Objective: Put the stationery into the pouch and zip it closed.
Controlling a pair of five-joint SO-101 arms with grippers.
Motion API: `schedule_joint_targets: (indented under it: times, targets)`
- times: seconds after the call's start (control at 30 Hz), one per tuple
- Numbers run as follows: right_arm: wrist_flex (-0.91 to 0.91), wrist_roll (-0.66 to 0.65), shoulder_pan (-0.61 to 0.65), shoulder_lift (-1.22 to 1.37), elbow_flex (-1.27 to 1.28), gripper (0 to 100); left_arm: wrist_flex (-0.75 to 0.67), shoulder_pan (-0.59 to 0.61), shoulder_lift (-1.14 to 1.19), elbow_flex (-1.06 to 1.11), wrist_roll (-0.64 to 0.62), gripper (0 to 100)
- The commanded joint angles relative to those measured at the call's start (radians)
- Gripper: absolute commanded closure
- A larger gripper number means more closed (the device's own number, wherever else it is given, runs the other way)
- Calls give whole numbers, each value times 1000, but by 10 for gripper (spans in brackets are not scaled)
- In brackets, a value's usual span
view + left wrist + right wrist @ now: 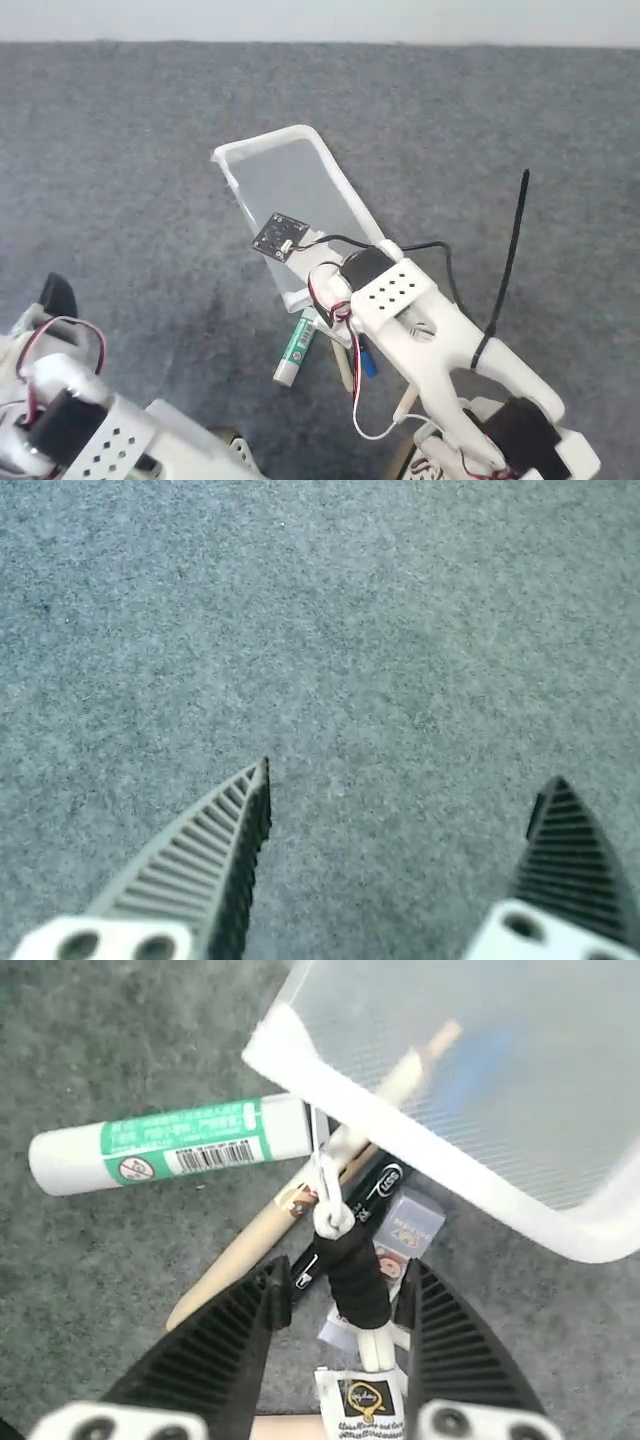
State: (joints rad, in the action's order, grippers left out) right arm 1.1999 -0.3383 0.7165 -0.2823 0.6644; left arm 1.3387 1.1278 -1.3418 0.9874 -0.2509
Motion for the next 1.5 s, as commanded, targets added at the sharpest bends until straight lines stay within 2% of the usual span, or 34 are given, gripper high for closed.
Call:
schedule_joint_targets:
  times: [0.0, 0.43, 0.6, 0.8, 1.2, 1.47]
  targets:
    - [-7, 8, 10, -2, -8, 831, -14, -5, -12, -2, -8, 615]
    - [-128, 5, 21, -1, 130, 836, -14, -5, -12, 5, -8, 615]
    - [-147, 6, 21, -1, 133, 935, -14, -5, -12, 7, -6, 615]
    - [-139, 5, 19, -31, 129, 992, -14, -5, -12, 7, -6, 615]
    - [-33, 0, 19, -536, 127, 992, -14, -6, -12, 2, -6, 615]
    - [-42, 0, 19, -657, 109, 992, -18, -198, -12, -2, -2, 615]
